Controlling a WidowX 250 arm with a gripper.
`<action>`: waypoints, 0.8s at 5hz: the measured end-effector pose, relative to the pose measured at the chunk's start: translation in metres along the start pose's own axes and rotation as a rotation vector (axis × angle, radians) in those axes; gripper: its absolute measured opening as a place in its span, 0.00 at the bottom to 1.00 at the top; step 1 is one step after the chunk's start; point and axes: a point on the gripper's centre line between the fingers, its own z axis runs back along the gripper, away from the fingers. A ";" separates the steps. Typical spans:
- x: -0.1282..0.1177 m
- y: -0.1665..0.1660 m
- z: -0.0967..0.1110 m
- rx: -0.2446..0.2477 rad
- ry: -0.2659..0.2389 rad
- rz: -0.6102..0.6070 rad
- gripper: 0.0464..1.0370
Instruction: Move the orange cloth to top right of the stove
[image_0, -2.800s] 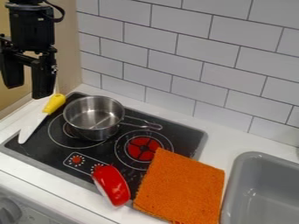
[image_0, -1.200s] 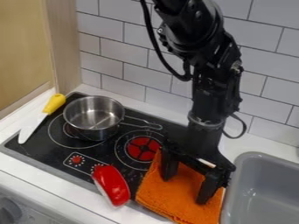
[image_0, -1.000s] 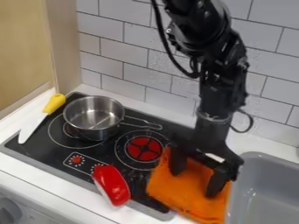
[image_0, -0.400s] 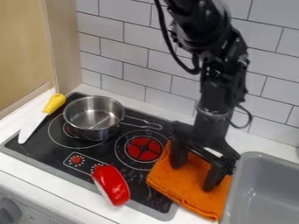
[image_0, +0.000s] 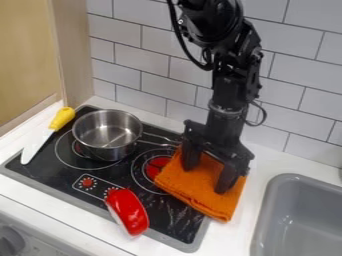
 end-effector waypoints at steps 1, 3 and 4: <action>0.018 0.001 0.003 0.006 -0.010 -0.027 0.96; 0.030 0.004 0.003 0.015 0.006 -0.030 0.96; 0.032 0.014 0.004 0.003 -0.002 -0.003 0.96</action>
